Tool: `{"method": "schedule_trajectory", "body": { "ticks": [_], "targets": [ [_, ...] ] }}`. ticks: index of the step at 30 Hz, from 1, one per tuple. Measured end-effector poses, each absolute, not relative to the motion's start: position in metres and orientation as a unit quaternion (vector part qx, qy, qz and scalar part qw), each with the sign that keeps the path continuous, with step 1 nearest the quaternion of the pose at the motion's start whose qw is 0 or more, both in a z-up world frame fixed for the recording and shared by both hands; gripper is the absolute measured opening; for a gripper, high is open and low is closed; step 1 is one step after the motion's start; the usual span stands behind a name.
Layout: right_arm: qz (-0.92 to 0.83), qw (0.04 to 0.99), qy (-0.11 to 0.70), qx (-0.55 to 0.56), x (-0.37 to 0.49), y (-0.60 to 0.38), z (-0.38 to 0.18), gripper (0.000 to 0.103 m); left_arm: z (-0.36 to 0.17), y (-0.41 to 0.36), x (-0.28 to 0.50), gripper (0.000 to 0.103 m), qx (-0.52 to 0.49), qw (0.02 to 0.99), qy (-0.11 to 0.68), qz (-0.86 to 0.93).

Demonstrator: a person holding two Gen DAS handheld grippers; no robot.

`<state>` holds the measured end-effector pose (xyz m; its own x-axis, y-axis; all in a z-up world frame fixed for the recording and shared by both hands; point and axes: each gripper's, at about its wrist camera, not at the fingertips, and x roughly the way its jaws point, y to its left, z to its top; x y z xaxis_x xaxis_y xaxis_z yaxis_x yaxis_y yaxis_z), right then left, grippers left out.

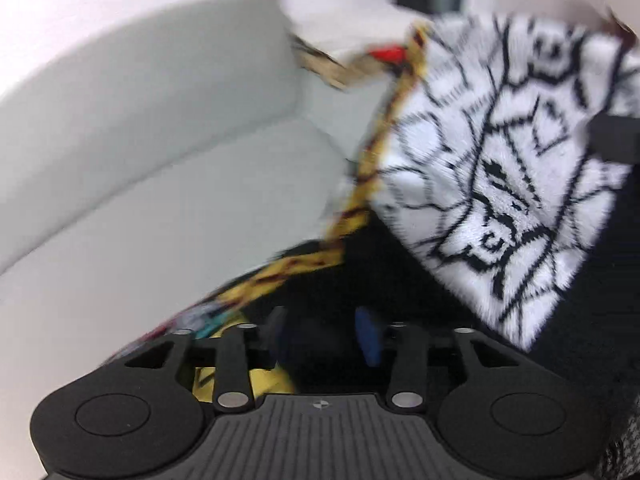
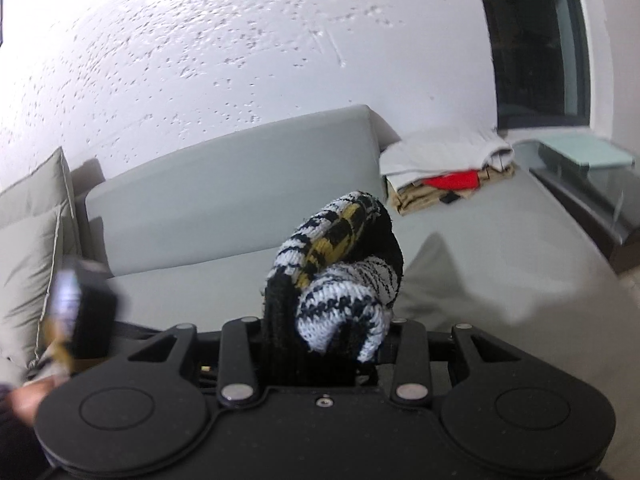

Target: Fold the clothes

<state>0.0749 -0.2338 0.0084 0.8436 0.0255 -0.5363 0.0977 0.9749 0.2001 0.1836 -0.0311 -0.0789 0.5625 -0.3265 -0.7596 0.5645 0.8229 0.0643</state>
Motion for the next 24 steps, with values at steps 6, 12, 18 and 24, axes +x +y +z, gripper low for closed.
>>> {"method": "schedule_trajectory", "body": {
  "ticks": [6, 12, 18, 24],
  "targets": [
    [-0.004, 0.965, 0.260, 0.037, 0.073, -0.170, 0.032, 0.036, -0.048, 0.100, 0.113, 0.050, 0.042, 0.912, 0.375, -0.160],
    [0.034, 0.967, 0.246, -0.061, 0.074, -0.083, 0.044, 0.036, -0.049, 0.206, 0.022, 0.050, -0.073, 0.926, 0.356, -0.103],
    [0.070, 0.944, 0.272, -0.174, 0.083, 0.005, 0.014, 0.036, -0.069, 0.252, -0.024, 0.049, -0.131, 0.930, 0.342, -0.040],
    [0.091, 0.906, 0.323, -0.260, 0.099, 0.079, -0.053, 0.036, -0.077, 0.278, -0.041, 0.049, -0.158, 0.922, 0.353, -0.003]
  ]
}}
